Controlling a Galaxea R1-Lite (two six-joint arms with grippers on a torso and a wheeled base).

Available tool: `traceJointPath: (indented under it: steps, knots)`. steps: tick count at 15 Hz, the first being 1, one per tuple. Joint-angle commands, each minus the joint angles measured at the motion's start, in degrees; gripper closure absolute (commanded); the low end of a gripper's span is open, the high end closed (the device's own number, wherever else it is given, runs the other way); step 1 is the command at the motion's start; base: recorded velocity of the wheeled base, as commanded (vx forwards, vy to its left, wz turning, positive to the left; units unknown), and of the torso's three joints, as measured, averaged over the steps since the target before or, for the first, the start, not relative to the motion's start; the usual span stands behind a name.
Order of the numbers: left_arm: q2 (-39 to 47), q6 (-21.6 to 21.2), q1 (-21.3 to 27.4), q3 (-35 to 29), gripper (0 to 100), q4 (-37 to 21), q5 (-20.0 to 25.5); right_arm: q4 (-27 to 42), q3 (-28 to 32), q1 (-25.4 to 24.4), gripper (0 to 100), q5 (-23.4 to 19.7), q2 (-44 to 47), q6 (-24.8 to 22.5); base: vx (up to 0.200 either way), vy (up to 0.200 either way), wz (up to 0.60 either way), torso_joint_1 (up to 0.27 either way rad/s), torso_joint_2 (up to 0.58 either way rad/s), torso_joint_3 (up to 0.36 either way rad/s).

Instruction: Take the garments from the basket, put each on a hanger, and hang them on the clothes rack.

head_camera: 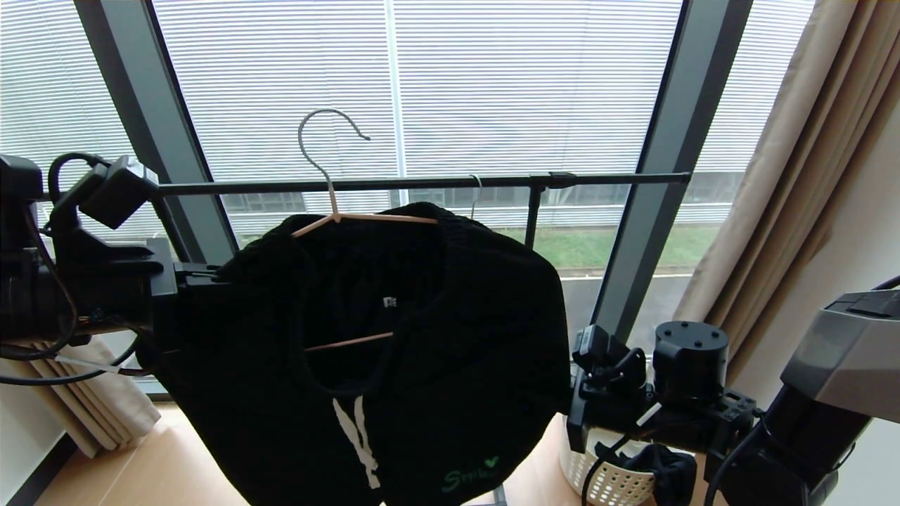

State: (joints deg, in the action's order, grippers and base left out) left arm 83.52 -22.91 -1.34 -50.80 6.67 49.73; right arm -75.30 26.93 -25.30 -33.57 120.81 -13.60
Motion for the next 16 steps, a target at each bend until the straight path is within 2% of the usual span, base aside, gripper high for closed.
traceJointPath:
  steps: [1, 5, 7, 14, 16]
  knots:
    - [-0.55, -0.03, -1.82, 0.00, 100, 0.10, 0.02, 0.07, 0.93, 2.27, 100, 0.00, -0.13, -0.02, 0.000, 0.000, 0.00, 0.000, 0.00, 0.000]
    - [-1.25, 0.05, -4.81, 0.09, 100, 0.01, 0.37, 0.07, 1.72, 4.03, 100, 0.00, -0.05, -0.02, 0.000, 0.000, 0.00, 0.000, 0.00, 0.000]
    - [-1.34, 0.05, -6.22, 0.09, 100, 0.01, 2.04, 0.24, 1.99, 4.47, 100, 0.00, 0.04, -0.02, 0.000, 0.000, 0.00, 0.000, 0.00, 0.000]
    - [-1.34, -0.03, -6.31, 0.17, 100, 0.01, 2.13, 1.56, 1.99, 4.47, 100, 0.00, -0.31, -0.02, 0.000, 0.000, 0.00, 0.000, 0.00, 0.000]
    - [-1.16, -0.03, -6.92, 0.17, 100, 0.01, 2.13, 5.34, 1.99, 4.29, 100, 0.09, -2.51, -0.11, 0.000, 0.000, 0.00, 0.000, 0.00, 0.000]
